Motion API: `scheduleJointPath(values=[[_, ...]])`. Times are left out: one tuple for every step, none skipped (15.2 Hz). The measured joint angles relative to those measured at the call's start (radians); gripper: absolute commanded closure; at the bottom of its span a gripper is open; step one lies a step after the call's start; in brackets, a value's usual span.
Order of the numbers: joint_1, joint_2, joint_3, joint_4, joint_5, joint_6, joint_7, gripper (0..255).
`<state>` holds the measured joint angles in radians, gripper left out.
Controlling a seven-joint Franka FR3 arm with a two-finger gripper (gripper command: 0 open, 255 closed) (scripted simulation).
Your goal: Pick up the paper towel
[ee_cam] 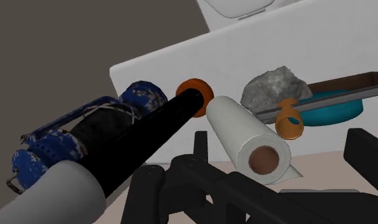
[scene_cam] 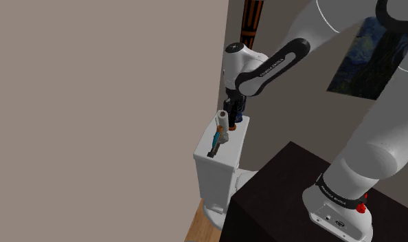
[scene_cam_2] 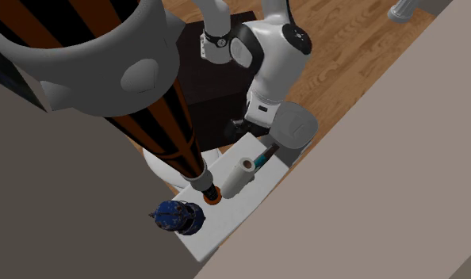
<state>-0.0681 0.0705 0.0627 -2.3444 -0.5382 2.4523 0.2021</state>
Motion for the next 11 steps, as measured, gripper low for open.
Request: scheduleJointPath(values=[[0.000,0.036,-0.005,0.017,-0.036,0.015,0.020,0],[0.004,0.073,-0.008,0.041,-0.067,0.022,0.041,0],[0.008,0.116,-0.015,0.068,-0.102,0.034,0.064,0],[0.014,0.157,-0.021,0.093,-0.136,0.043,0.087,0],[0.021,0.204,-0.030,0.126,-0.169,0.052,0.110,0],[0.026,0.241,-0.038,0.153,-0.196,0.059,0.124,0],[0.029,0.267,-0.045,0.171,-0.213,0.064,0.133,0],[0.032,0.284,-0.050,0.179,-0.226,0.072,0.143,0],[0.035,0.299,-0.054,0.185,-0.238,0.082,0.155,0],[0.039,0.308,-0.056,0.189,-0.247,0.089,0.165,0],[0.042,0.325,-0.061,0.193,-0.257,0.097,0.178,0]])
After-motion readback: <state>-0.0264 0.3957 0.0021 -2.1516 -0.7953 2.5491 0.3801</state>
